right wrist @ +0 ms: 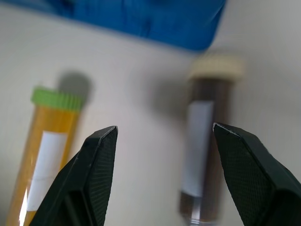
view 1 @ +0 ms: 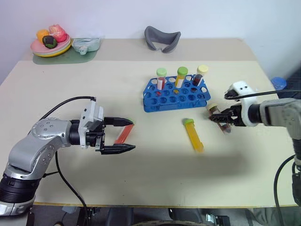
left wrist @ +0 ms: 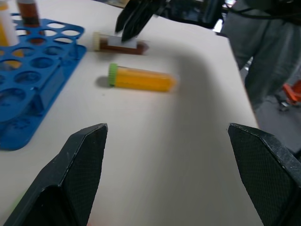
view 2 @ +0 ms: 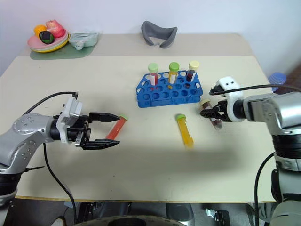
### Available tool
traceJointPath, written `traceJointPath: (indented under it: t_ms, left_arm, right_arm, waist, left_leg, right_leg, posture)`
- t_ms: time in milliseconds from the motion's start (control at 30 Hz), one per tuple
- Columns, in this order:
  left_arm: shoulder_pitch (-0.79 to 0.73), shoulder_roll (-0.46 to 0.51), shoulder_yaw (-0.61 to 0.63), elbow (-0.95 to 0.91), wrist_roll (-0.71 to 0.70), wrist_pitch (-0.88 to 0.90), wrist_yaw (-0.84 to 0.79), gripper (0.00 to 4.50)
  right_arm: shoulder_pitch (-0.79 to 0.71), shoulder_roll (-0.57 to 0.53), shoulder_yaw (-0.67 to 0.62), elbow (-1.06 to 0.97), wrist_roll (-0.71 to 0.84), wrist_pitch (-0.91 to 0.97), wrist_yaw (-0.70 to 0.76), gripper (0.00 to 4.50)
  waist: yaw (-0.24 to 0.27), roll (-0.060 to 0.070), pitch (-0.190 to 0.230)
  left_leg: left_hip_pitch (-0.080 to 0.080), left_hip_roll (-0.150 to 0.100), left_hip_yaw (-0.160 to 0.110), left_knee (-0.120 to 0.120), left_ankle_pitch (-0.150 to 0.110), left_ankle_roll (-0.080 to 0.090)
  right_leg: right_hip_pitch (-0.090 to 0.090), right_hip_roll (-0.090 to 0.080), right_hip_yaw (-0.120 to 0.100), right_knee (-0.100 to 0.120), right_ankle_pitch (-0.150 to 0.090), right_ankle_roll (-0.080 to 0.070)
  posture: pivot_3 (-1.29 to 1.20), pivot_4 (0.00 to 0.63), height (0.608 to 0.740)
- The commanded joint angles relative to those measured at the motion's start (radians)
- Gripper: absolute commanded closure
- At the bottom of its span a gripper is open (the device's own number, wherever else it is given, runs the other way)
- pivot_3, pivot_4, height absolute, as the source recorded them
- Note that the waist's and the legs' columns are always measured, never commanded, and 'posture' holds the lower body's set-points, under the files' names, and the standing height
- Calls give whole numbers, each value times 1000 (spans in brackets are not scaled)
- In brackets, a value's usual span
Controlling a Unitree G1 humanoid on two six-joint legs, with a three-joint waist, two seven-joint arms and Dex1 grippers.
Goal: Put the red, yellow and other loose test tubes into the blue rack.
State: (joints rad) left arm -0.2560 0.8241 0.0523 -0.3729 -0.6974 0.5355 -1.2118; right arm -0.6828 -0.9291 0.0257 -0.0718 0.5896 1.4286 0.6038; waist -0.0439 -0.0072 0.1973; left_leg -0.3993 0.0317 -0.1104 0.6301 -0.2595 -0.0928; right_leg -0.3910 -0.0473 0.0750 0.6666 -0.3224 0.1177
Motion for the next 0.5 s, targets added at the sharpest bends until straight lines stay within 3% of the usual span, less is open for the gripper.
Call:
traceJointPath:
  t_ms: [33, 500]
  left_arm:
    - [-18, 6, 4, -10, 14, -39, -22, 332]
    - [-9, -10, 3, -28, 27, -34, -8, 332]
  right_arm:
    - [-35, 10, 13, 26, -29, 5, -6, 1202]
    - [-128, 40, 155, 236, -180, -148, 46, 1202]
  waist:
    - [0, 0, 0]
    - [-1, 0, 0]
  left_leg:
    - [0, 0, 0, 0, 0, 0]
    - [0, 0, 0, 0, 0, 0]
  right_leg:
    - [0, 0, 0, 0, 0, 0]
    - [-1, 0, 0, 1, 0, 0]
  posture:
    - [0, 150, 740]
    - [0, 150, 740]
